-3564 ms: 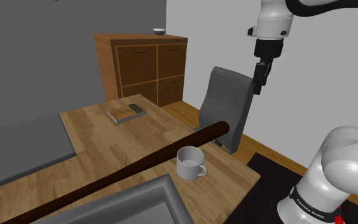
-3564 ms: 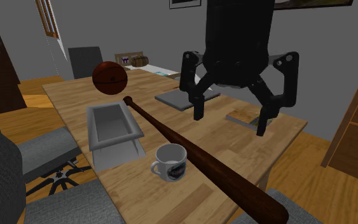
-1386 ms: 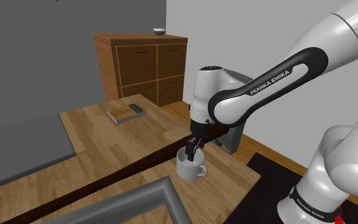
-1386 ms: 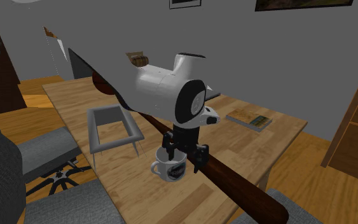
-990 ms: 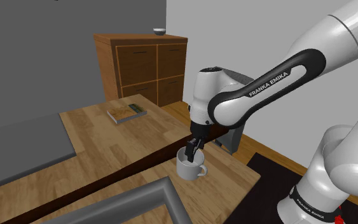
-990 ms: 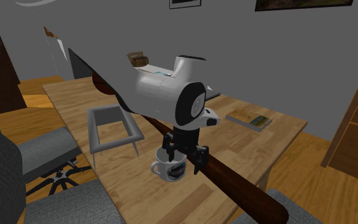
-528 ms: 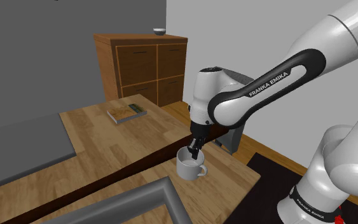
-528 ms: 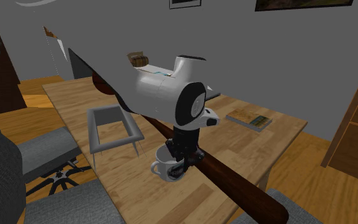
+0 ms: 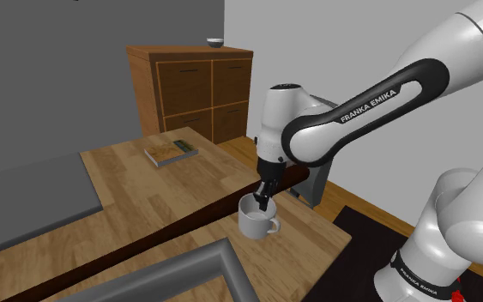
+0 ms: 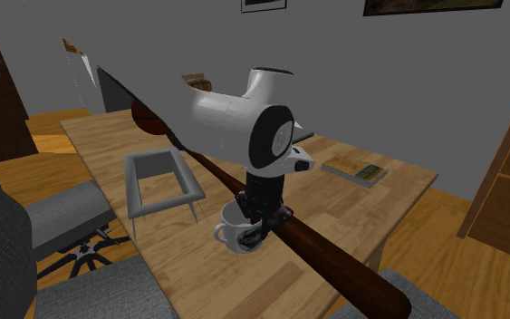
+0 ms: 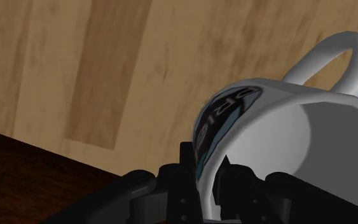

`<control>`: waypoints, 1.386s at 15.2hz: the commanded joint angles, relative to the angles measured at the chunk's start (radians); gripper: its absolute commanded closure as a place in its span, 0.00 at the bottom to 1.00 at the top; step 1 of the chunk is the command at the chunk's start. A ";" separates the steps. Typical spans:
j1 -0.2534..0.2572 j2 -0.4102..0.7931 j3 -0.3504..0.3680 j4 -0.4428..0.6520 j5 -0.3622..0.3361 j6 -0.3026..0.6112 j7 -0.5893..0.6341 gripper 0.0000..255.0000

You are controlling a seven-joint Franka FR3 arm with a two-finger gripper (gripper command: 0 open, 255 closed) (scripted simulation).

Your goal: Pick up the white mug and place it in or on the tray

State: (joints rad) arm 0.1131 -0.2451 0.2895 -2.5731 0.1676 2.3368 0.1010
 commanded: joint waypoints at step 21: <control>-0.001 -0.155 -0.034 0.175 -0.002 -0.329 0.000 1.00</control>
State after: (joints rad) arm 0.1133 -0.3948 0.2581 -2.4075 0.1667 2.0230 0.1020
